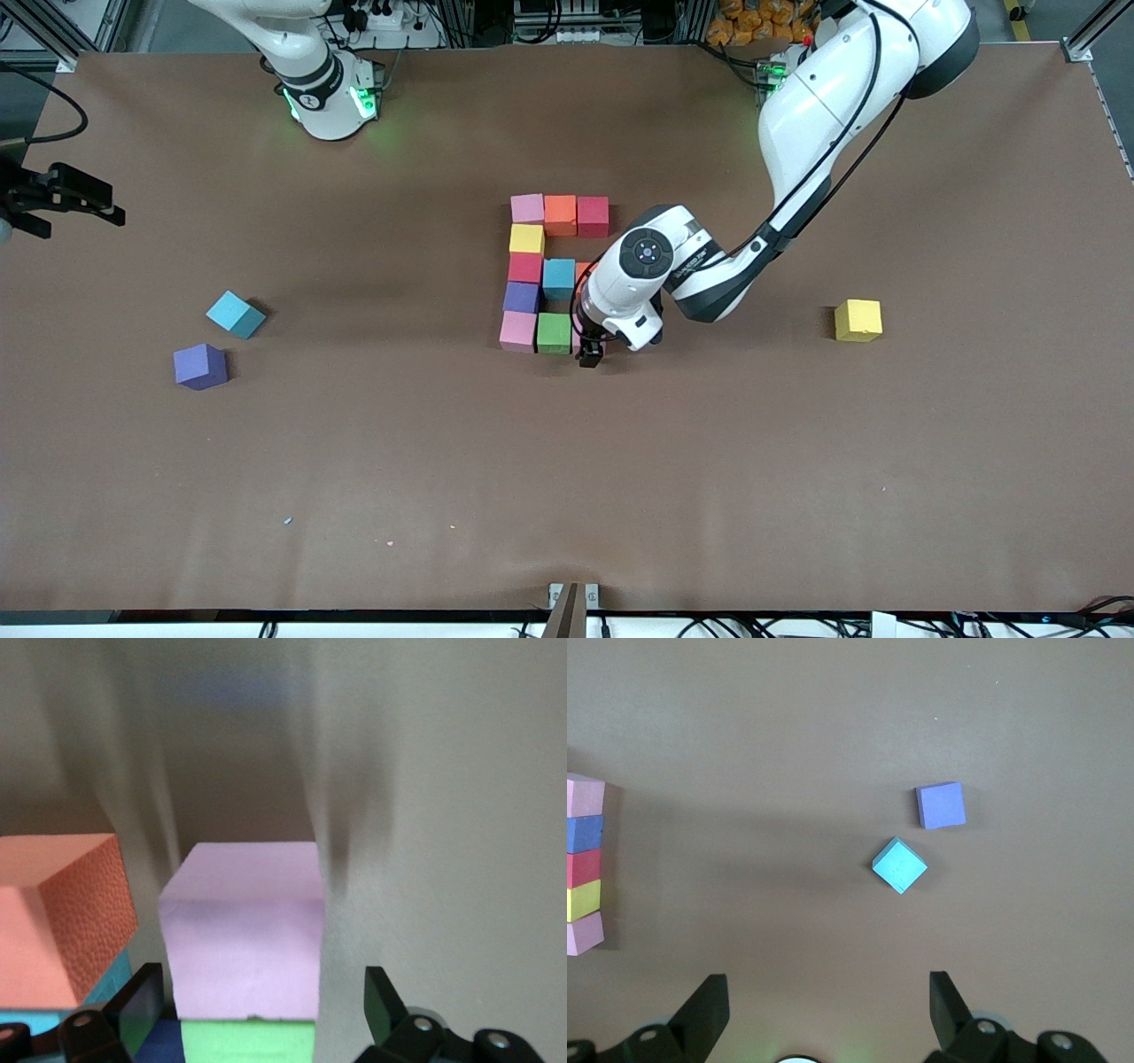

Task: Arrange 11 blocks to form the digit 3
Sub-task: 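Lower the pink cube beside the green cube with the left gripper, then open the left gripper and lift it off the pink cube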

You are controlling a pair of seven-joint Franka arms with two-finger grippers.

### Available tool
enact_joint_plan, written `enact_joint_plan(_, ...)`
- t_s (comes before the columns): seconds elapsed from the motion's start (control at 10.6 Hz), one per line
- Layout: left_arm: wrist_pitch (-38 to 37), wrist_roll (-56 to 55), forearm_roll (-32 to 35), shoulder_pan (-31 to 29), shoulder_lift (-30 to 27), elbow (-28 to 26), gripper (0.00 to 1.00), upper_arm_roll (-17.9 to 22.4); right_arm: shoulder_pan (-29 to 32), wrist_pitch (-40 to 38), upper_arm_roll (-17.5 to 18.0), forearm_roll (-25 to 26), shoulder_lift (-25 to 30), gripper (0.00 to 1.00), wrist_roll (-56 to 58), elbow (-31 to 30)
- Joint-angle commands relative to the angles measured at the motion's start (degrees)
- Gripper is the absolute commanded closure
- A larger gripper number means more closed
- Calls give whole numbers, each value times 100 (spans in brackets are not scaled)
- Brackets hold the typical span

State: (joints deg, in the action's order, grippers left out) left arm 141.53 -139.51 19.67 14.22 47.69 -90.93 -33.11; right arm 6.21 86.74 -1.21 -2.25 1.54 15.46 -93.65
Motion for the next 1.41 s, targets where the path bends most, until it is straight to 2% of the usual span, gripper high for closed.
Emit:
enact_joint_plan(0.0, -309, -15, 125, 2, -522, -65, 0, 7, 117, -96, 103, 49, -49, 0, -43, 119)
enact_joint_plan(0.57, -1021, 1512, 125, -305, -1656, -4, 0, 24, 56, -87, 112, 75, -40, 0, -69, 136)
enact_joint_plan(0.94, -1724, 3006, 125, -393, -2306, 14, 0, 42, 56, -96, 112, 75, -49, 0, -52, 136)
enact_joint_plan(1.32, -2225, 4472, 64, -840, -2825, 49, 0, 33, 56, -96, 112, 75, -49, 0, -52, 136)
